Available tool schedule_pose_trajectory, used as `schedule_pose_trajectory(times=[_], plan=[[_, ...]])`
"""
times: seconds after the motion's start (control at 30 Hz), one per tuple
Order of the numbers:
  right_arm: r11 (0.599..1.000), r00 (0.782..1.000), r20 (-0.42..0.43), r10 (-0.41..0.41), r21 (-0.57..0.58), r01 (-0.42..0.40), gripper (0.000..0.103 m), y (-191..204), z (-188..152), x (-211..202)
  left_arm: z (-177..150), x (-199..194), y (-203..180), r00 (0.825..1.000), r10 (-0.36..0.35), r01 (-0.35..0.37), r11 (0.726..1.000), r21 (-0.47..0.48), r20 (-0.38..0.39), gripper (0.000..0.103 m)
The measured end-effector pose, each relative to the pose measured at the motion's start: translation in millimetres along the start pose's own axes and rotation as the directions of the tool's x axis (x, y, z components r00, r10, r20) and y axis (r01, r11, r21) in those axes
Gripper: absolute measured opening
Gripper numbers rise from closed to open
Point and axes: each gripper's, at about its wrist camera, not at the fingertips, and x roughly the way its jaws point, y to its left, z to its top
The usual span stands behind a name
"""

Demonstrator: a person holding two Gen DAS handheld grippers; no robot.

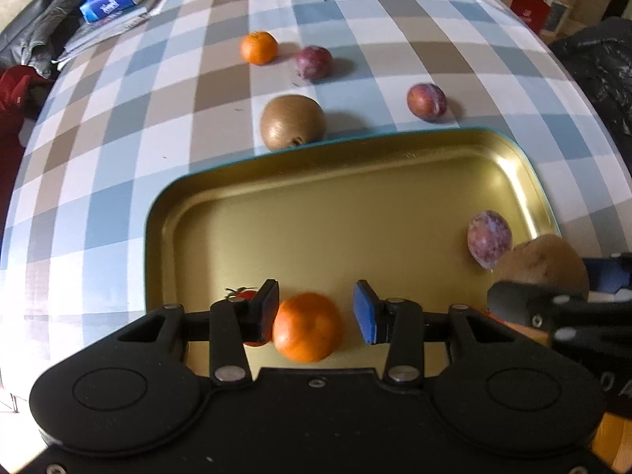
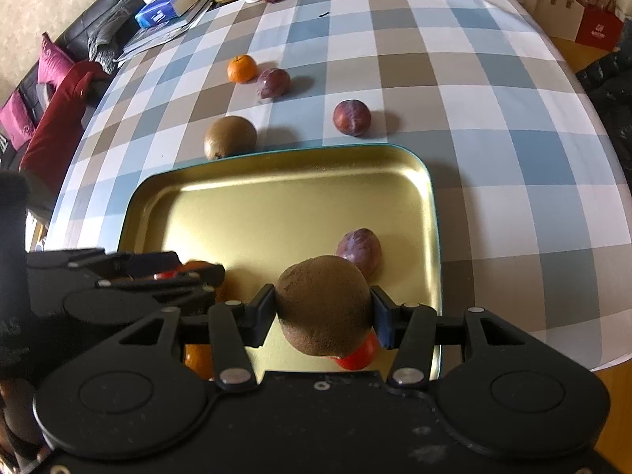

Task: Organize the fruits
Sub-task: 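Open the left gripper to drop the mandarin while the right gripper releases the kiwi into the tray, then withdraw both open tools from the tray toward the remaining fruits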

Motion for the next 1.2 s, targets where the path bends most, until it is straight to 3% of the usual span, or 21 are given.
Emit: schedule_pose_trajectory(times=[0.27,0.47,0.6,0.73,1.2], plan=[[0.999,0.999,-0.005,0.034,-0.017,-0.034,0.053,5.4,-5.3,-5.1,-4.0,-9.2,7.5,1.000,0.005,-0.005,1.000,-0.031,0.019,0.053],[0.999,1.000,0.004,0.014,-0.040,-0.014,0.053,9.0,-8.8,-7.4,-9.0,-11.8,13.1,1.000,0.007,-0.006,0.999,-0.050,0.018,0.053],[0.997,0.994,0.082,0.078,-0.033,-0.075,0.051,8.4,-12.0,-22.4,-11.6,-14.7,16.7,1.000,0.009,-0.007,0.998,-0.061,0.022,0.053],[0.991,0.986,0.107,0.130,0.000,-0.131,0.051,5.6,-11.4,-30.3,-14.4,-20.0,18.1,0.999,0.023,-0.021,0.998,-0.062,0.035,0.053],[0.995,0.997,0.058,0.055,-0.083,-0.050,0.051,15.3,-18.9,-23.1,-21.6,-26.2,19.6,0.999,0.025,-0.023,0.998,-0.061,0.035,0.053]])
